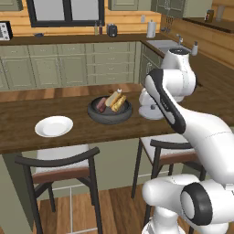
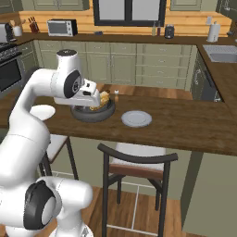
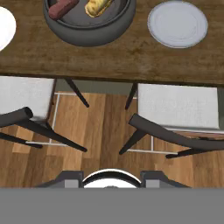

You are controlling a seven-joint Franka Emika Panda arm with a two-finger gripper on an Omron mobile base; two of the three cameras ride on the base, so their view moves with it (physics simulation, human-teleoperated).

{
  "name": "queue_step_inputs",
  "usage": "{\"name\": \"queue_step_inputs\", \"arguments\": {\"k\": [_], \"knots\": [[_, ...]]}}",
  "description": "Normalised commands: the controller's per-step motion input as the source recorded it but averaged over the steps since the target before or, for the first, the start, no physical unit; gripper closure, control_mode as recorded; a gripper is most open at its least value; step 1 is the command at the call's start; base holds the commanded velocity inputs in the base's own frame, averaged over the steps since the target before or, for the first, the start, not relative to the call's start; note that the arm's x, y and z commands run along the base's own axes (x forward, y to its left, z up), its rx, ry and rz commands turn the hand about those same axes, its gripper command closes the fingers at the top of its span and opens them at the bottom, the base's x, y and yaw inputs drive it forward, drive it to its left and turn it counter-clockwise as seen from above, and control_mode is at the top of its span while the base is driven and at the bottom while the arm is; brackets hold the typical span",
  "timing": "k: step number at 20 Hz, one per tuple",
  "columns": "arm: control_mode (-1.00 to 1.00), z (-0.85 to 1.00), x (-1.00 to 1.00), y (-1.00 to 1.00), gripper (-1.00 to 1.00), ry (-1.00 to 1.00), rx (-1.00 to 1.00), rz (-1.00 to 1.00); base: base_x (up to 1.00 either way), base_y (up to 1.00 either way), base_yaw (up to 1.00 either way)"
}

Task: Place one bun and one sausage from the bowl on each plate.

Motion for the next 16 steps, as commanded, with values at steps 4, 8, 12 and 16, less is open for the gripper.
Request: {"name": "queue_step_inputs", "arguments": {"k": [4, 8, 12, 16], "knots": [[-1.00, 0.00, 0.22, 0.35, -1.00, -0.10, 0.00, -0.08, 0.00, 0.00, 0.00], [-1.00, 0.00, 0.92, 0.84, -1.00, -0.15, 0.01, -0.25, 0.00, 0.00, 0.00], [-1.00, 0.01, 1.00, 0.24, -1.00, 0.16, 0.00, -0.16, 0.00, 0.00, 0.00], [-1.00, 0.05, 1.00, -0.07, -1.00, 0.34, 0.01, 0.00, 0.00, 0.00, 0.00]]}}
